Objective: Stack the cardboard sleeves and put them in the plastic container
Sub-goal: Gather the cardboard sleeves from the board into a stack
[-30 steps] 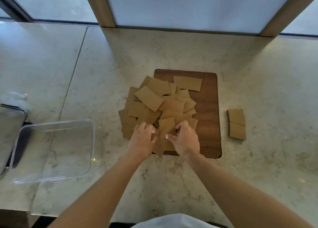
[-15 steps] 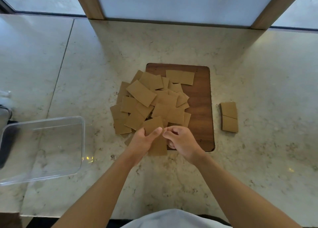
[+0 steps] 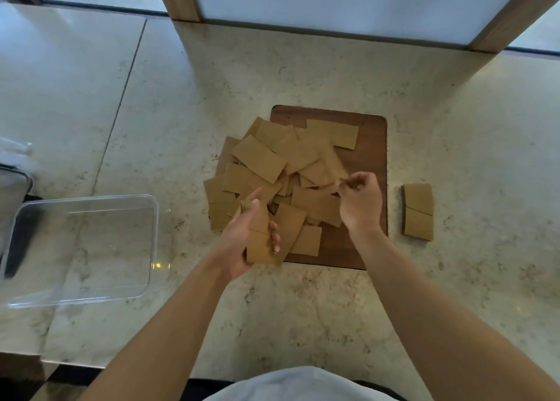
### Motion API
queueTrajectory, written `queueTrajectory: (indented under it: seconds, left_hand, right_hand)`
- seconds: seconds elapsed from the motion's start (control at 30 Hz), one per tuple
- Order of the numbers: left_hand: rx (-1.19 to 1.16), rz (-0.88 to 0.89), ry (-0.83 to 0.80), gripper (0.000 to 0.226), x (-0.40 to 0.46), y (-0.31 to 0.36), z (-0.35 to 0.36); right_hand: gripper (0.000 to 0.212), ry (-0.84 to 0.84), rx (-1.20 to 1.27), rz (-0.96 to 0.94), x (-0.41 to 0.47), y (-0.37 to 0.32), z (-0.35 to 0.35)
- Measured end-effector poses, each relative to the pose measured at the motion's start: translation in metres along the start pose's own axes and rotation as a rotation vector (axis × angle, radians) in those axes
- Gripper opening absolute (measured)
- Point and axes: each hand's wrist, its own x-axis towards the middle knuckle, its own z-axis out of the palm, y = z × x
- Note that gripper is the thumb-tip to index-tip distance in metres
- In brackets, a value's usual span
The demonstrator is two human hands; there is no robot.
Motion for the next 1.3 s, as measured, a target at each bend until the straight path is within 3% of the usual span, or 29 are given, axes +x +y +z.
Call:
queueTrajectory:
  seconds: [0.07,0.17,0.27,0.33,0.43,0.53,0.6,0.67,0.73,0.83,0.9,0.97,1.03,1.2,1.3]
  left_hand:
    - [0.031,-0.045,0.014,0.046,0.003,0.004,-0.004]
    - [0.007,-0.153,0.033,0.073,0.01,0.008,-0.004]
    - [0.137,-0.334,-0.058,0.091,0.007,0.009,-0.002]
    - [0.169,-0.361,-0.17,0.075,-0.002,0.007,-0.006]
    - [0.024,-0.325,-0.34,0.049,-0.019,0.004,-0.025]
    - [-0.064,-0.331,-0.457,0.05,-0.031,-0.004,-0.04]
    - [-0.066,-0.384,-0.453,0.048,-0.031,-0.01,-0.04]
    - [-0.067,-0.382,-0.373,0.042,-0.031,-0.014,-0.037]
    - [-0.104,-0.332,-0.246,0.041,-0.028,-0.017,-0.035]
    - [-0.242,-0.218,-0.088,0.05,-0.024,-0.019,-0.04]
    - [-0.294,-0.109,-0.062,0.049,-0.024,-0.017,-0.045]
    - [-0.304,-0.05,-0.042,0.039,-0.025,-0.014,-0.048]
    - [-0.286,-0.039,-0.005,0.028,-0.025,-0.013,-0.05]
    - [-0.125,0.031,0.063,0.024,-0.025,-0.014,-0.052]
    - [-0.009,0.028,0.081,0.022,-0.024,-0.012,-0.045]
  right_hand:
    - [0.022,-0.158,0.198,-0.006,-0.005,-0.003,-0.007]
    - [0.031,-0.486,0.295,0.067,-0.021,-0.008,-0.007]
    - [0.03,-0.77,-0.03,-0.074,-0.037,-0.006,0.007]
    - [0.031,-0.864,-0.204,-0.247,-0.048,-0.002,0.017]
    - [0.064,-0.853,-0.222,-0.283,-0.051,-0.006,0.022]
    - [0.08,-0.938,-0.339,-0.279,-0.049,-0.01,0.026]
    - [0.087,-1.02,-0.457,-0.381,-0.057,-0.009,0.034]
    - [0.095,-1.004,-0.533,-0.514,-0.067,-0.002,0.042]
    - [0.097,-0.93,-0.486,-0.503,-0.068,0.006,0.045]
    - [0.067,-0.553,-0.372,-0.337,-0.061,0.014,0.037]
    - [0.068,-0.375,-0.567,-0.344,-0.057,0.019,0.032]
    - [0.091,-0.424,-0.863,-0.434,-0.061,0.024,0.031]
    - [0.092,-0.432,-0.942,-0.489,-0.065,0.029,0.031]
    - [0.051,-0.322,-0.594,-0.388,-0.059,0.03,0.02]
    - [0.05,-0.427,-0.375,-0.218,-0.052,0.022,0.005]
